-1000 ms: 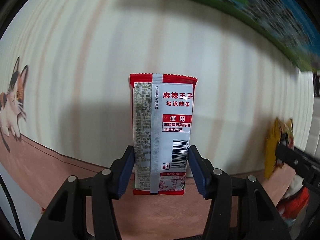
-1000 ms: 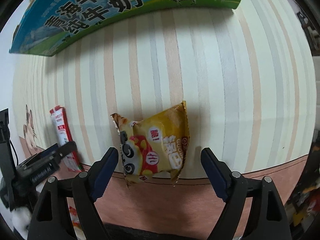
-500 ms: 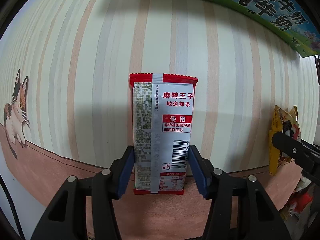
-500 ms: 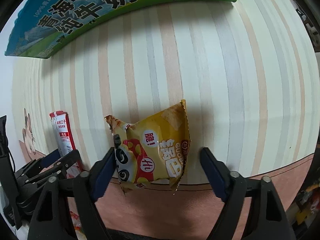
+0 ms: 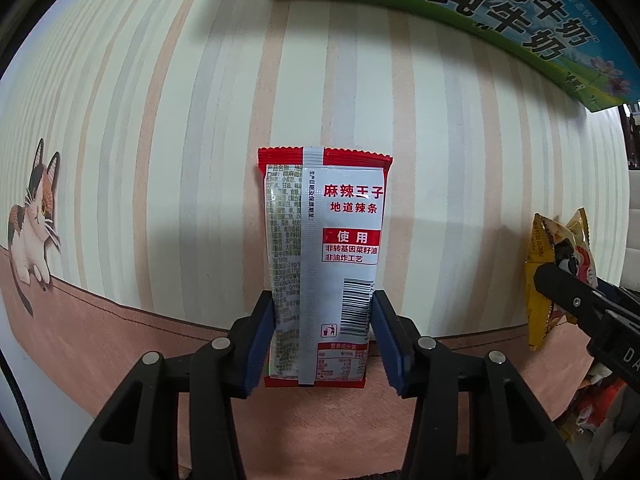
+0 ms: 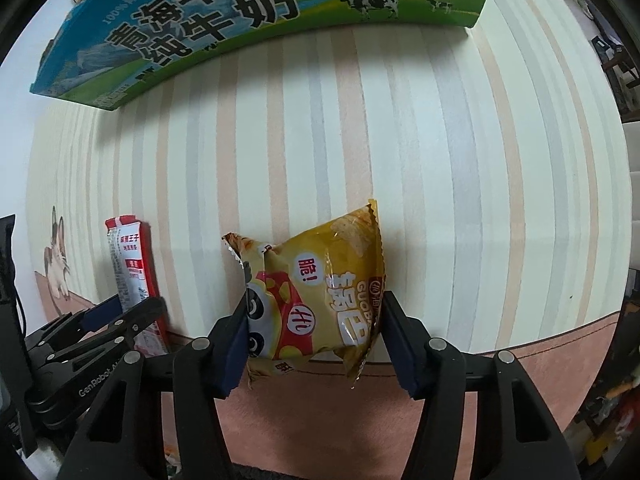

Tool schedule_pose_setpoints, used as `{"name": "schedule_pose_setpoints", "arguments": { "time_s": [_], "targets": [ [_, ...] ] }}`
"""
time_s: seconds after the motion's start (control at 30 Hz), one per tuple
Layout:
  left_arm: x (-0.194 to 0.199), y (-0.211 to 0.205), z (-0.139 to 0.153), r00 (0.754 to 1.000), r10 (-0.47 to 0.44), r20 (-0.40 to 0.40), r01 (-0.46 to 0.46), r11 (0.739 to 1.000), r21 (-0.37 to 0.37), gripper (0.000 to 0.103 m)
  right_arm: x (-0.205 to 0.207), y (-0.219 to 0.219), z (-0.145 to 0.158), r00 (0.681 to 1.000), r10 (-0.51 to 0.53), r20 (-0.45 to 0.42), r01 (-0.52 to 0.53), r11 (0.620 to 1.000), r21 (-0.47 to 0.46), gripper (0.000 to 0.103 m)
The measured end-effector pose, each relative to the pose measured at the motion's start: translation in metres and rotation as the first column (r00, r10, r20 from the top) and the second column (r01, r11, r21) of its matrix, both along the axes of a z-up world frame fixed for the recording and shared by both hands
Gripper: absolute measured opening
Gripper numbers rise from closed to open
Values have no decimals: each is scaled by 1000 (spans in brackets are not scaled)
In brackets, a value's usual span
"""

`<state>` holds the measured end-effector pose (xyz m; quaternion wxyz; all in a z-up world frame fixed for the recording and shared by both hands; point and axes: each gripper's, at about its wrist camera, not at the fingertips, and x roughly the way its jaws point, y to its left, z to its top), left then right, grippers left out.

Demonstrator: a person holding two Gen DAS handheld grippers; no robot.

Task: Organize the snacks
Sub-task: 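Carry the strip packet with the left tool while the right tool carries the chip bag into the box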

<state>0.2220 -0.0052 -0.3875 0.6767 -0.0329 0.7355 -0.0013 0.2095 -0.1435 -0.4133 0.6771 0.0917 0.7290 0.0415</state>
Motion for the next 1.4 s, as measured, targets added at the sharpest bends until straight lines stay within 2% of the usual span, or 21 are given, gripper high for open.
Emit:
{"name": "schedule_pose_setpoints", "arguments": {
  "time_s": [0.33,0.8,1.03,1.4],
  "targets": [
    [-5,-9,45,998,-9,56,10,1000,-23,45,0,-11,27,999,-17,33,15,999,47,62],
    [-2,-10,114,990,-12,139,25,995,-93,45,4,-27,74,995,-35,93,25,993,116,61],
    [3,-2,151,981,-19,192,44,991,-130,45,9,-36,103,990,-53,134,32,987,157,61],
    [31,-17,210,956,-25,292,84,978,-190,45,26,-47,149,973,-96,208,47,972,229,61]
  ]
}}
